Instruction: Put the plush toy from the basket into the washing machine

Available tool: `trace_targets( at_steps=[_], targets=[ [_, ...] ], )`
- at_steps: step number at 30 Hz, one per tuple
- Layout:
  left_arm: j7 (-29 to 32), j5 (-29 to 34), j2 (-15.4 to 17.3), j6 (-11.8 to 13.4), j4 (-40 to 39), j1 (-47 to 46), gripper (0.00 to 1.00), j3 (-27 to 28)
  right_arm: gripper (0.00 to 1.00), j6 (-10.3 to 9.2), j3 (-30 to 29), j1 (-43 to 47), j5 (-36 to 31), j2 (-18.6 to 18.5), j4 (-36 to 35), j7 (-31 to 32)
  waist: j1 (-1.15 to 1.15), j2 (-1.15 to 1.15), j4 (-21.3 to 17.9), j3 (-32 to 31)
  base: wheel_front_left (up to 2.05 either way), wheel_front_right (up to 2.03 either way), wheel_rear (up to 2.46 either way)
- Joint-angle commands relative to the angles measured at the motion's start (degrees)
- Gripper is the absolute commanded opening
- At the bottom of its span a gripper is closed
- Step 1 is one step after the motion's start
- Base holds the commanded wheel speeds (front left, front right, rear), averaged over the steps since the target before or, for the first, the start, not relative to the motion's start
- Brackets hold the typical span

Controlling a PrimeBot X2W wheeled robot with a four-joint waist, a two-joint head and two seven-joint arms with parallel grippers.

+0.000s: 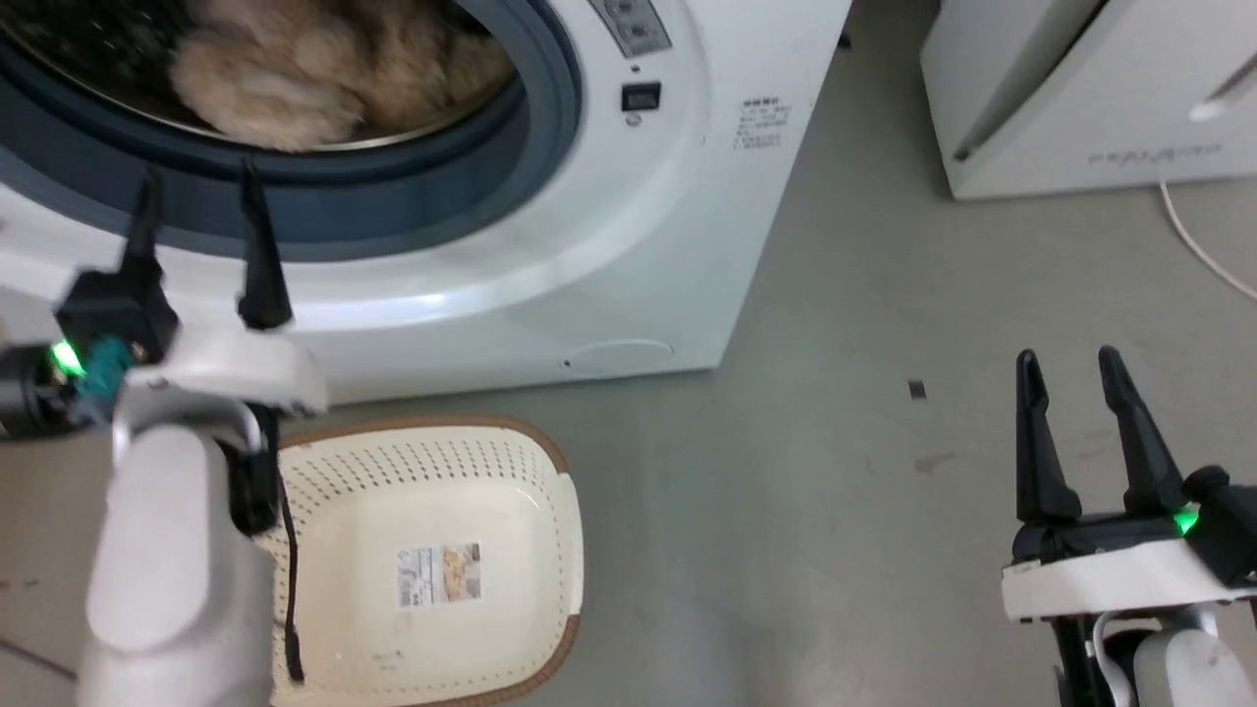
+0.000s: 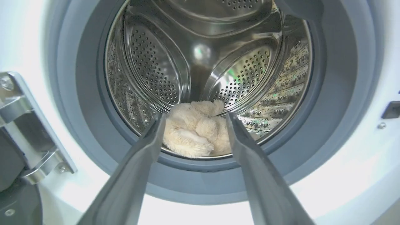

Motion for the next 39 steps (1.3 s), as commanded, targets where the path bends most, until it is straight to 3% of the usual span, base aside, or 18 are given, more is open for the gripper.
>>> trace_targets(
  at_steps=[1, 15, 28, 38, 39],
  targets=[
    [-0.3, 0.5, -0.9, -0.4, -1.1, 2.7, 1.00, -0.2, 1.00, -0.04, 0.3, 1.4, -0.8, 0.0, -0.4, -0.3, 0.00, 0.00, 1.5, -3.1, 0.00, 0.00, 0.00],
    [-0.3, 0.8, -5.6, -2.8, -5.8, 17.3, 1.00, -0.5, 1.00, -0.04, 0.1, 7.0, -2.1, 0.0, -0.4, -0.3, 0.00, 0.00, 4.8, -11.7, 0.00, 0.00, 0.00],
    [-0.3, 1.3, -7.1, -3.9, -8.5, 27.6, 1.00, -2.3, 1.00, -0.04, -0.5, 11.0, -3.0, 0.0, -0.6, -0.3, 0.00, 0.00, 7.3, -16.6, 0.00, 0.00, 0.00],
    [-0.3, 1.2, -7.4, -4.1, -8.6, 29.4, 1.00, -3.2, 1.00, -0.04, -0.5, 11.6, -2.9, 0.0, -0.5, -0.3, 0.00, 0.00, 8.2, -17.6, 0.00, 0.00, 0.00],
    [0.0, 1.0, -7.4, -4.0, -8.5, 28.9, 0.00, -3.2, 0.00, 0.00, -0.5, 10.9, -2.9, 0.0, -0.4, 0.0, 0.00, 0.00, 8.2, -17.7, 0.00, 0.00, 0.00]
  ],
)
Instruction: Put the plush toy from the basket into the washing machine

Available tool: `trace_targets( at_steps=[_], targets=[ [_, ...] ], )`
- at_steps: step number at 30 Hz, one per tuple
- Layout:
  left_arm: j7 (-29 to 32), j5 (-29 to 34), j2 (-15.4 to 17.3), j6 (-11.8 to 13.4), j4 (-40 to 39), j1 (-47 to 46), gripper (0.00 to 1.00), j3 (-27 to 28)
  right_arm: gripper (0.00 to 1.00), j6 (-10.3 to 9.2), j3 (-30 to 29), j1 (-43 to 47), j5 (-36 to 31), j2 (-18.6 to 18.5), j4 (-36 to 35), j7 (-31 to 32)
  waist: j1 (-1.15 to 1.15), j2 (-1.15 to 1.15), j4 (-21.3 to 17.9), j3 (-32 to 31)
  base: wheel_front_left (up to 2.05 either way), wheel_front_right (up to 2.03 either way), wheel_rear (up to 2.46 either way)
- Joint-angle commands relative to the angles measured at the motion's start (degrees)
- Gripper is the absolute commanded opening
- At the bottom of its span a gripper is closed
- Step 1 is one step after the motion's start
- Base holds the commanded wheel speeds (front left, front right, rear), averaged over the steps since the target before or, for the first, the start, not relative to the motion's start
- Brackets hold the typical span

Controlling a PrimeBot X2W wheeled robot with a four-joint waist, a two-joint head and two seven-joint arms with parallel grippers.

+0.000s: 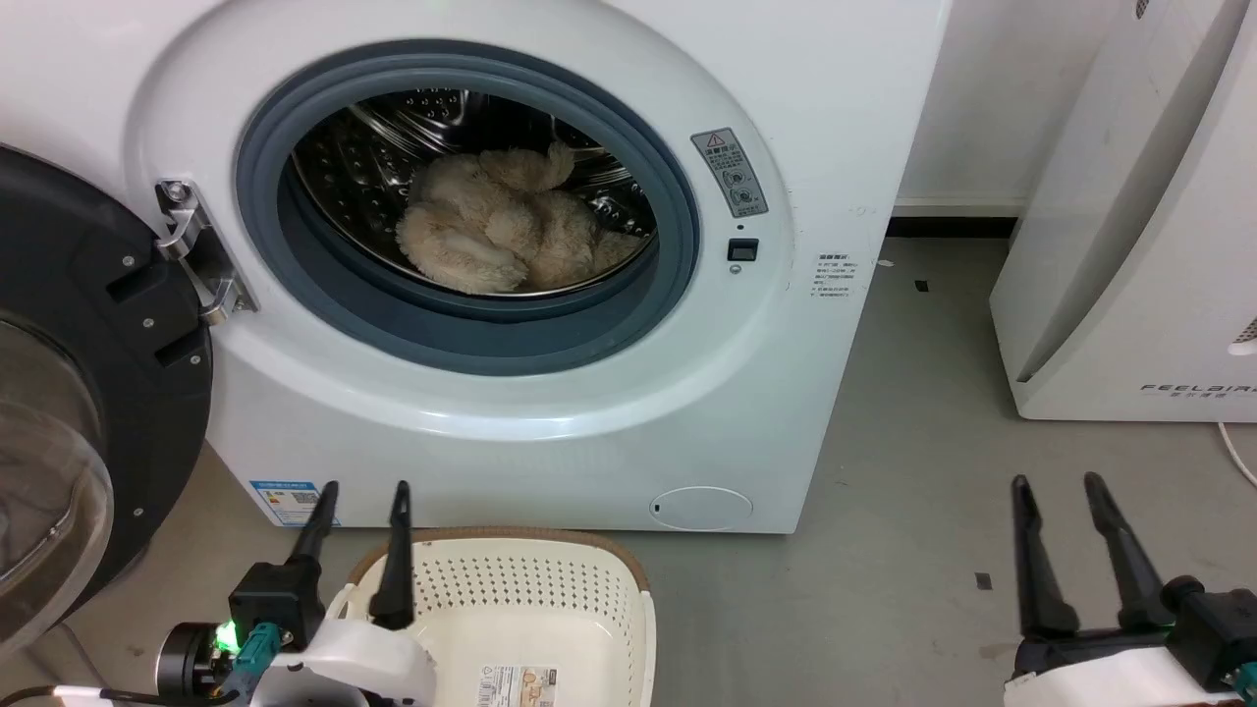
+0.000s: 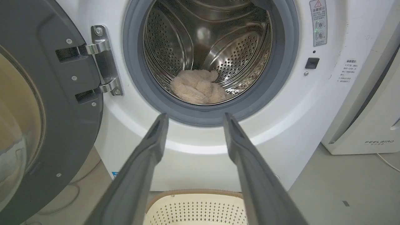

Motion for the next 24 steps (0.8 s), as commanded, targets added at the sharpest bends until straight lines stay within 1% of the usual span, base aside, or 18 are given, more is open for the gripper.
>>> trace_targets(
  at_steps=[1, 24],
  targets=[
    [0.0, 0.0, 0.0, 0.0, 0.0, 0.0, 0.00, 0.0, 0.00, 0.00, 0.0, 0.0, 0.0, 0.0, 0.0, 0.0, 0.01, 0.00, 0.0, 0.0, 0.00, 0.00, 0.00],
    [2.4, 0.5, 0.0, 0.6, -2.4, 0.8, 0.00, -0.4, 0.00, 0.00, 0.6, -0.4, -1.4, 0.0, -0.3, 2.4, 0.01, 0.00, -0.3, -0.2, 0.00, 0.00, 0.00]
  ],
)
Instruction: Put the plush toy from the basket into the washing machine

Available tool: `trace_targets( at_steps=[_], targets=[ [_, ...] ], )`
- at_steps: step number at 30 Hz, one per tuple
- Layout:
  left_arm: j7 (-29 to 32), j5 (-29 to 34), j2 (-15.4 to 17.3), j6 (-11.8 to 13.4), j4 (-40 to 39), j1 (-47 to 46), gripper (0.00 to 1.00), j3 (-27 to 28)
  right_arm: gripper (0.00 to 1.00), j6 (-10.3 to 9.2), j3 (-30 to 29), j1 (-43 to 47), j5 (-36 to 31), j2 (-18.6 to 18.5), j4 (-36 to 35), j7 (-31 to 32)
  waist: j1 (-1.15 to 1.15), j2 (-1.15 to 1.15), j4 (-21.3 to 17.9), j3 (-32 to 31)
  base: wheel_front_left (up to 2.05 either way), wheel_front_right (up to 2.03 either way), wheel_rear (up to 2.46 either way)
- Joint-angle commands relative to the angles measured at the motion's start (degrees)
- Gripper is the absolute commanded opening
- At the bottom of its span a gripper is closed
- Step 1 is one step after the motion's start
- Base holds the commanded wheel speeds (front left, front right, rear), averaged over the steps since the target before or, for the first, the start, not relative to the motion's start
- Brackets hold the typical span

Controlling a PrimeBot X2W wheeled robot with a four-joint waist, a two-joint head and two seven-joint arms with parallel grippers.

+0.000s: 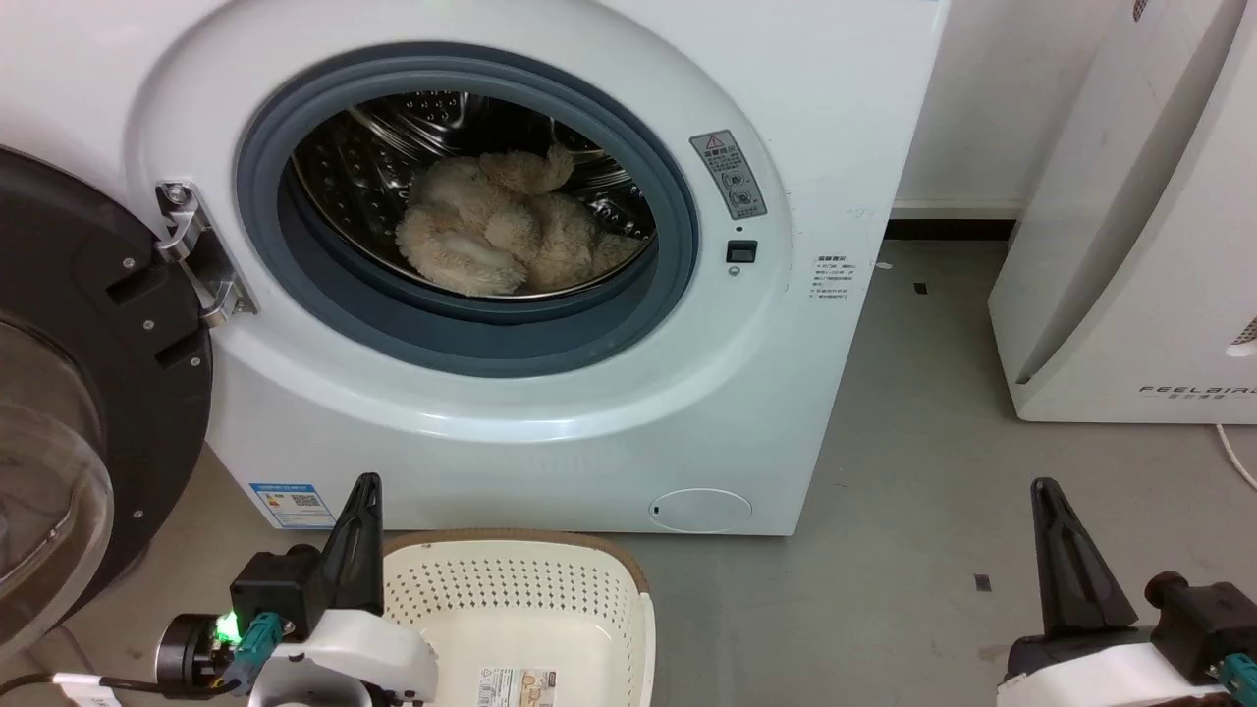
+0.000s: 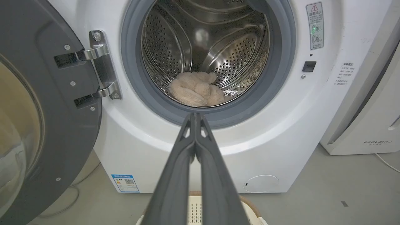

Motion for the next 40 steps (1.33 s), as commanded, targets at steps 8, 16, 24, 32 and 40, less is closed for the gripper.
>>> trace_targets(
  at_steps=[8, 16, 24, 32, 40],
  targets=[
    [1.2, 0.7, 0.0, 0.6, -1.5, 1.1, 0.00, -0.3, 0.00, -0.01, 0.4, -0.5, -1.3, 0.0, -0.4, 1.3, 0.00, 0.00, -0.1, -0.1, 0.00, 0.00, 0.00],
    [2.2, 0.9, 0.0, 0.8, -2.5, 1.4, 0.00, -0.5, 0.00, -0.02, 0.6, -0.6, -1.8, 0.0, -0.6, 2.3, 0.00, 0.00, -0.2, -0.2, 0.00, 0.00, 0.00],
    [3.1, 1.1, -0.1, 1.1, -3.4, 1.7, 0.00, -0.6, 0.00, -0.02, 0.9, -0.8, -2.3, 0.0, -0.7, 3.2, 0.00, 0.00, -0.3, -0.2, 0.00, 0.00, 0.00],
    [4.0, 1.3, -0.1, 1.3, -4.4, 2.0, 0.00, -0.8, 0.00, -0.02, 1.1, -0.9, -2.9, 0.0, -0.8, 4.1, 0.00, 0.00, -0.4, -0.3, 0.00, 0.00, 0.00],
    [5.0, 1.5, -0.1, 1.5, -5.3, 2.3, 0.00, -1.0, 0.00, -0.03, 1.3, -1.0, -3.4, 0.0, -1.0, 5.1, 0.00, 0.00, -0.6, -0.4, 0.00, 0.00, 0.00]
  ],
)
